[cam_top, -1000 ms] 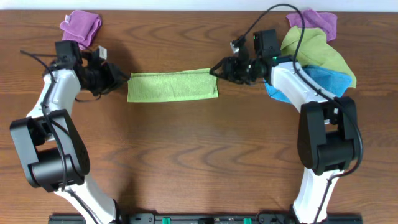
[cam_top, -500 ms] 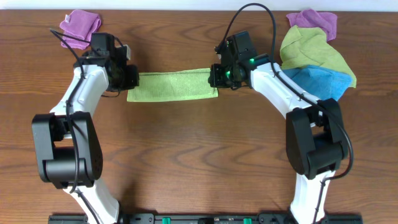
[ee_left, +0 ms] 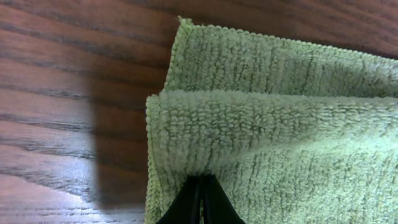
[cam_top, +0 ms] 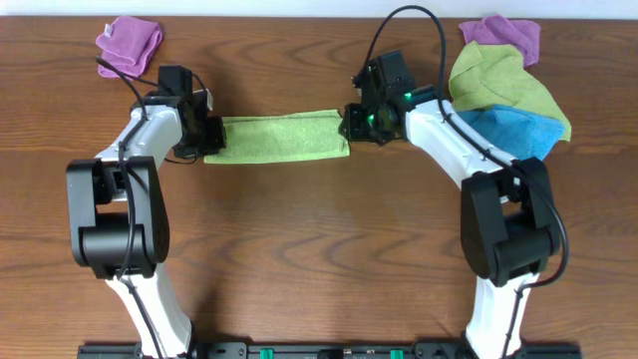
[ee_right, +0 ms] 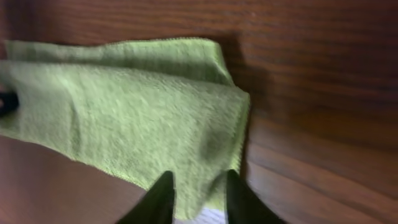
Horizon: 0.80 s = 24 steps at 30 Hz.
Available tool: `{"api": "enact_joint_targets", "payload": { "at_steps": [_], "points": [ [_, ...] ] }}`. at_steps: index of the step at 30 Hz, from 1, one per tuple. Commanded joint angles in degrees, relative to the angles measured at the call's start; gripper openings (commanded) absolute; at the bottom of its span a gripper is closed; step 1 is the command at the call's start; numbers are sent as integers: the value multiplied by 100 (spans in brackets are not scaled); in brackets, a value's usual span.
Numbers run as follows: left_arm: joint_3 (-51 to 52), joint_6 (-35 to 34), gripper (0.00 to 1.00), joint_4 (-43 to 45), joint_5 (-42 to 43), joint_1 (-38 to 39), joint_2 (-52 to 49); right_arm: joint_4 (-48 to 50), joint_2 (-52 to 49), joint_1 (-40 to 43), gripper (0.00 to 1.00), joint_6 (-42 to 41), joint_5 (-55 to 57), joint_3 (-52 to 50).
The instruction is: Fold the cloth
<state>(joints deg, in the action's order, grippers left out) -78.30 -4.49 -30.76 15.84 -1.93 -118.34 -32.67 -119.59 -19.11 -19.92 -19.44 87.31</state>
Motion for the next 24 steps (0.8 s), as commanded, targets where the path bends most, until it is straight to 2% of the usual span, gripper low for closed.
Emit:
{"api": "enact_joint_targets", "payload": {
  "at_steps": [1,2,3,6,9,13,17,24],
  "points": [
    [59,-90,6,9,118,11,-396,-131,42,188,34,33,37,44],
    [59,-87,6,-17,116,11,-424,-199,42,262,48,33,37,44],
    [59,-87,6,-31,114,11,-442,-236,42,315,57,42,37,44],
    [59,-85,6,-31,114,11,-444,-238,42,428,72,166,-46,22],
    [59,-85,6,-31,114,11,-444,-140,-17,525,83,289,-507,22],
    [59,-85,6,-31,114,11,-444,116,-238,721,91,289,-1576,22],
    [59,-83,6,-28,114,9,-444,350,-623,997,93,282,-2885,22],
    [59,-83,6,-22,114,11,-444,337,-1147,1012,94,247,-3357,22]
  ]
}}
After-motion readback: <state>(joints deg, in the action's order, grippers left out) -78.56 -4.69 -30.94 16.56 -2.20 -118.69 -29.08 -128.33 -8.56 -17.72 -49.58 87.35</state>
